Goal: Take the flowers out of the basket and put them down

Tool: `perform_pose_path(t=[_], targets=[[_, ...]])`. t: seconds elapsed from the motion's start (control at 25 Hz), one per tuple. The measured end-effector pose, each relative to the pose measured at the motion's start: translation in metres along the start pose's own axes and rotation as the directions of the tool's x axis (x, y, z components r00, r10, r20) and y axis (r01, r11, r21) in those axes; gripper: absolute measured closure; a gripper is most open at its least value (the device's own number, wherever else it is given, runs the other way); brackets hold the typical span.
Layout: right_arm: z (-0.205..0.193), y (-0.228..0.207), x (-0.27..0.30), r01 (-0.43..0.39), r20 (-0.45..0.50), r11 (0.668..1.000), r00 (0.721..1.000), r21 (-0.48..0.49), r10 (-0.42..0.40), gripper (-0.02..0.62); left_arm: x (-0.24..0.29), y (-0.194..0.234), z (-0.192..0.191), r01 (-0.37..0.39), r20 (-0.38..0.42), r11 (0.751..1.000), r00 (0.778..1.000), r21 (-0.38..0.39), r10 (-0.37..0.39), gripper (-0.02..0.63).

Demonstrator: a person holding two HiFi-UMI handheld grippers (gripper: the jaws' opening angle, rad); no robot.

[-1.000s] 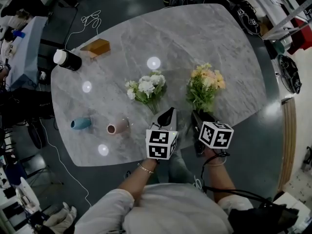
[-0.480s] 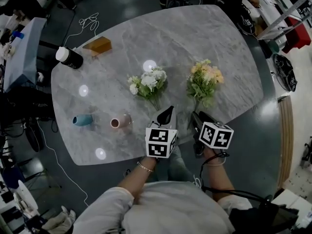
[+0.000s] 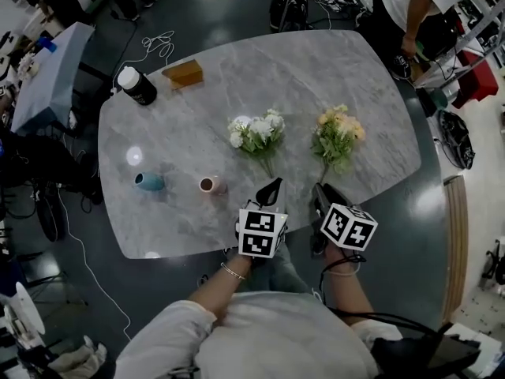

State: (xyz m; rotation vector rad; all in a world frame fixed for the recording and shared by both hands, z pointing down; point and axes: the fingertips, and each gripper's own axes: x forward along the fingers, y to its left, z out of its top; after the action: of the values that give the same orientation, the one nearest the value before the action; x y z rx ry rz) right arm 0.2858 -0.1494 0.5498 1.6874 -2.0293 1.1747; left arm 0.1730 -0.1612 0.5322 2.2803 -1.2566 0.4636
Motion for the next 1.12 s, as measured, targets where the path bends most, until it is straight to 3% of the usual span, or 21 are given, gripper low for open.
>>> perform_pose_path(t=[0.52,0.76,1.12], targets=[[0.03,0.05,-0.039,-0.035,0.15,0.998,0.988,-0.052,0.043,0.576,-0.056,0.005,0.032,-0.028,0.102,0.999,0.994,0.026,0.025,0.595],[0.034,0.083,-0.054,-0.04,0.197,0.994,0.979,-0.106,0.06,0.583,-0.083,0.008,0.041,-0.021,0.14,0.999,0.99,0.025,0.018,0.595],[-0.001,0.102,-0.067,0.02,0.237,0.999,0.971,-0.049,-0.008,0.583,-0.118,0.028,0.014,0.03,0.122,0.999,0.992,0.026,-0.032,0.595]])
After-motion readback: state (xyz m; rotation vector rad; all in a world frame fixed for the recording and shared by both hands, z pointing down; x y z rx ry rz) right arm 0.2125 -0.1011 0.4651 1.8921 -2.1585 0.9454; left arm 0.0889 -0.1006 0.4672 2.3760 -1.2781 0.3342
